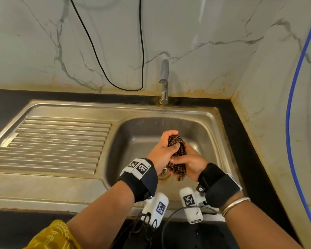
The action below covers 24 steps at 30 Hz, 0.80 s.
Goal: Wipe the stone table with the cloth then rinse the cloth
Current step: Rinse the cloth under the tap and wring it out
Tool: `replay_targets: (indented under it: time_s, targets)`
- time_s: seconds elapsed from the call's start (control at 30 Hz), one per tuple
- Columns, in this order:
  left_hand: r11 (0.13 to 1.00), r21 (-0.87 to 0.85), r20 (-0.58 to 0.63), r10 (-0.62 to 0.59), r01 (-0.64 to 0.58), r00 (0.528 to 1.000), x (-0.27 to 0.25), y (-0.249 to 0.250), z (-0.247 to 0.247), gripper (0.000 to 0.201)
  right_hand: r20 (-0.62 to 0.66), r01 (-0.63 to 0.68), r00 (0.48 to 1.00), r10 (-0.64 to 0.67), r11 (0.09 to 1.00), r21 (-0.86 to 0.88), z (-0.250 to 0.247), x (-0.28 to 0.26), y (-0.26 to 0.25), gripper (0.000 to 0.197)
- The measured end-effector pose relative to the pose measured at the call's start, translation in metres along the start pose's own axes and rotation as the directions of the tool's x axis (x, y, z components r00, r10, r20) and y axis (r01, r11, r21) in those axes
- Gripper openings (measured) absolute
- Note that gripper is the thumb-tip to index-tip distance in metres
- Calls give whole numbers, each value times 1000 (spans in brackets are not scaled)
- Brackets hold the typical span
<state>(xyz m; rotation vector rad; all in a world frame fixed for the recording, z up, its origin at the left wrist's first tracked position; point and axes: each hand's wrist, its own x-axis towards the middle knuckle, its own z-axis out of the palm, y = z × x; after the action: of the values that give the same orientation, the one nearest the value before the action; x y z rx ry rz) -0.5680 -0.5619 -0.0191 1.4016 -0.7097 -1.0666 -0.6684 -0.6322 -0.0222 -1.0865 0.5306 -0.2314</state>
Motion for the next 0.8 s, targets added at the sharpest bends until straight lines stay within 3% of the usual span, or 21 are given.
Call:
replay_targets:
  time_s: [0.1, 0.17, 0.23, 0.3, 0.4, 0.53, 0.67, 0.73, 0.8]
  targets:
    - [982, 179, 76, -78, 63, 994, 2, 4, -18, 41, 69, -33, 997, 45, 986, -162, -4, -3, -8, 35]
    - [950, 301, 123, -125, 83, 985, 2, 9, -31, 47, 45, -51, 997, 67, 956, -290, -10, -1, -15, 22]
    - [889, 448, 143, -177, 96, 974, 1, 12, -41, 50, -78, -89, 995, 56, 839, -537, -20, 5, -22, 18]
    - [850, 516, 156, -214, 105, 964, -1, 10, -47, 51, -138, -101, 990, 2, 692, -715, -25, 9, -32, 32]
    - [840, 526, 123, -231, 134, 965, -4, 4, -48, 51, -150, -31, 979, -139, 624, -781, -20, 11, -51, 49]
    - [881, 454, 42, -169, 132, 985, -4, -2, -49, 44, -150, 25, 957, -247, 590, -807, -11, 16, -60, 53]
    - [833, 540, 25, -154, 116, 988, -2, 0, -58, 43, -171, 39, 934, -313, 568, -822, -7, 17, -61, 53]
    - [804, 584, 25, -154, 111, 988, 1, -1, -59, 39, -137, 54, 928, -347, 488, -871, -2, 16, -65, 53]
    - [783, 612, 22, -154, 109, 988, 4, -2, -59, 38, -81, 46, 926, -369, 323, -945, 6, 14, -72, 56]
